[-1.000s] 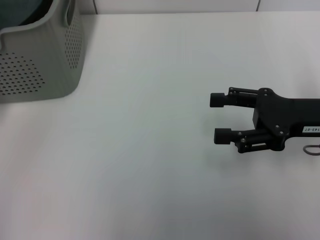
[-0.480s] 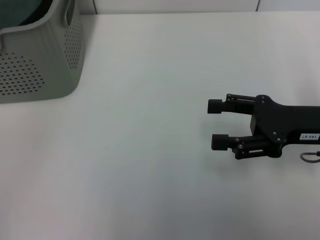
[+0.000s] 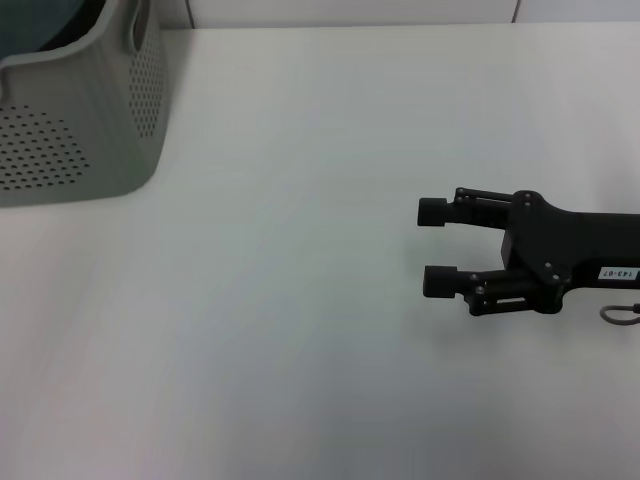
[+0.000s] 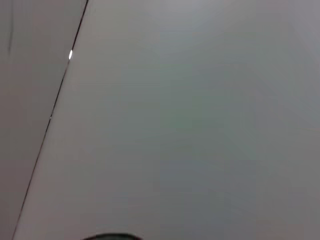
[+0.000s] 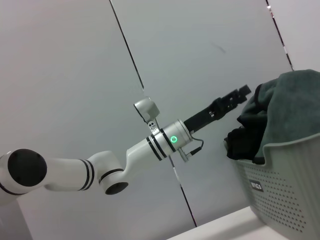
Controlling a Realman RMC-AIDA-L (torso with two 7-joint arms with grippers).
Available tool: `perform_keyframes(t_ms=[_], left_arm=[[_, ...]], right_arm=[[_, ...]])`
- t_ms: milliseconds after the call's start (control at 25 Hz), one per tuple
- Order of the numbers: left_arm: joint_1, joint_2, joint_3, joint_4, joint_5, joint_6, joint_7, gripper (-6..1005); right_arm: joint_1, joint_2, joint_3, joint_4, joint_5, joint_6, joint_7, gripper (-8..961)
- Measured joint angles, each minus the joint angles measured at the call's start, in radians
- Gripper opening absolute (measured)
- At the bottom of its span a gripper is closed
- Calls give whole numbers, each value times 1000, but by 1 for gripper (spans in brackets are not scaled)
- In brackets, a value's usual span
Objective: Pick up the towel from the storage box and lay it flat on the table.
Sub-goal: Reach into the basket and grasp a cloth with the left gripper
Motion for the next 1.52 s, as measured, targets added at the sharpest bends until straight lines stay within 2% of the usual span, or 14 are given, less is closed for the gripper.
perform_keyframes(t_ms=[200,560,760,880,1040,1320,1520], left_arm=[[-23,0,0,-4,53,-22,-11,670],[-49,2,29,-6,73,-73,-37,667],[-50,3,29,-6,73,-73,-57,619],[-46,11,46,-6,76,-68,-85,590],[-39,18,72,-5,75,-56,-95,506],[-41,14,75,-5,71,-55,-95,360],[-40,16,73,-5,67,-55,-95,132]], right_arm=[[4,0,-5,0,0,1,0,855],[-26,1,-1,1,0,0,0,855],[-37,3,-1,2,0,1,0,855],[-38,3,-1,2,0,1,0,855],[-40,3,-1,2,0,1,0,854],[-49,3,-1,2,0,1,0,854],[-53,3,0,2,0,1,0,854]])
